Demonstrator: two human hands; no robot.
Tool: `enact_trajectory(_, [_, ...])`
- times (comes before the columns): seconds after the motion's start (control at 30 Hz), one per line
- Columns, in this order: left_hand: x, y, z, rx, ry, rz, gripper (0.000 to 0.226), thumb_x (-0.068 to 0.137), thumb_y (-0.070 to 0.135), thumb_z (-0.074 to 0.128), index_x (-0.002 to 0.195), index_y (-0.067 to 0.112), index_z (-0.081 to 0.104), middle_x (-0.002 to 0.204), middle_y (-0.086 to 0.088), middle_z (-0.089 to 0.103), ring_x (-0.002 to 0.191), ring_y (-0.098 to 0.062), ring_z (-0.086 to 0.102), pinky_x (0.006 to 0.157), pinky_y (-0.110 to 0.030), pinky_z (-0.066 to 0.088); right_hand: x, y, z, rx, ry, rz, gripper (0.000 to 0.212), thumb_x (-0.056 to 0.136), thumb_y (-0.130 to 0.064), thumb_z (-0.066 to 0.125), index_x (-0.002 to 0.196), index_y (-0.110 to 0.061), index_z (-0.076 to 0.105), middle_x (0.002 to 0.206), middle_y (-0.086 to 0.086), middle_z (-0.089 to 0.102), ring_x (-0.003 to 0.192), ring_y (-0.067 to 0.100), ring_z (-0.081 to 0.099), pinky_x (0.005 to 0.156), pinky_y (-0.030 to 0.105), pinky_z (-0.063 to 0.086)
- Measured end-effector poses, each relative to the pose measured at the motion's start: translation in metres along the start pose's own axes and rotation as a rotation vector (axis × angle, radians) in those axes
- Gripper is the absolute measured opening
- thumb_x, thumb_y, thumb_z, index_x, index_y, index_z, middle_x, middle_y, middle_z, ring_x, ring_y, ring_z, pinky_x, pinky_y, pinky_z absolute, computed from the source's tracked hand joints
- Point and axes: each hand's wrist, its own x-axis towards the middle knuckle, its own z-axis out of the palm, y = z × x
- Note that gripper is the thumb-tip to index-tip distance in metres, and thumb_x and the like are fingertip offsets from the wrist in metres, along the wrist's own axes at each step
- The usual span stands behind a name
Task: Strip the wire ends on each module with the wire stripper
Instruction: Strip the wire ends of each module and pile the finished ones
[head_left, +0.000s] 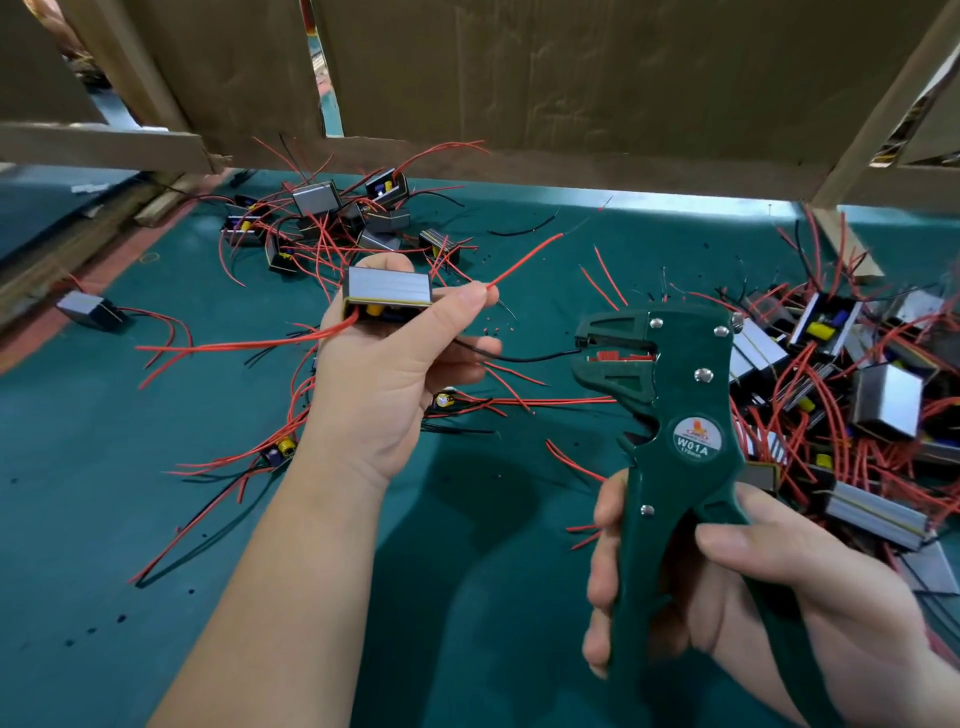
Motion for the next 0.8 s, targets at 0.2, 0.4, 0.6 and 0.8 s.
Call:
enact_trajectory(0.2, [-0.001,0.0,0.001,0.002,-0.024,0.005,0.039,0.063,0.016,0.071,0.088,0.025,0.042,0.071,-0.001,0.073,0.045,-0.01,0.064,0.039,-0.014,0.045,-0.001,0.001,0.013,-0.397,0.177,0.028,0.079,0.089,0.028,0.026,0.028,-0.01,0.059,0.035,0.002,0.056,0.036,0.01,0.057,0.033,0.013,0.038])
enact_trajectory(0.4, [-0.002,0.0,0.002,0.007,-0.037,0.005,0.039,0.063,0.016,0.071,0.087,0.025,0.041,0.072,-0.001,0.073,0.045,-0.011,0.064,0.039,-0.014,0.044,-0.003,-0.002,0.014,-0.319,0.247,0.032,0.078,0.094,0.019,0.023,0.03,-0.007,0.06,0.037,0.007,0.056,0.029,0.011,0.055,0.027,0.014,0.036])
enact_trajectory(0.6, [-0.003,-0.001,0.002,0.004,-0.041,0.001,0.039,0.063,0.016,0.071,0.085,0.026,0.041,0.073,-0.002,0.074,0.045,-0.012,0.064,0.04,-0.014,0.045,-0.001,0.003,0.001,-0.185,0.221,0.065,0.07,0.096,0.014,0.035,0.04,-0.012,0.068,0.044,0.01,0.061,0.033,0.014,0.058,0.029,0.015,0.038])
enact_trajectory(0.8, [-0.003,0.001,0.002,0.007,-0.046,0.005,0.038,0.064,0.017,0.071,0.084,0.026,0.041,0.074,-0.001,0.074,0.046,-0.011,0.064,0.04,-0.014,0.045,0.001,0.011,-0.007,-0.053,0.153,0.035,0.031,0.064,-0.01,0.045,0.054,-0.016,0.074,0.058,0.013,0.068,0.046,0.021,0.066,0.04,0.022,0.05])
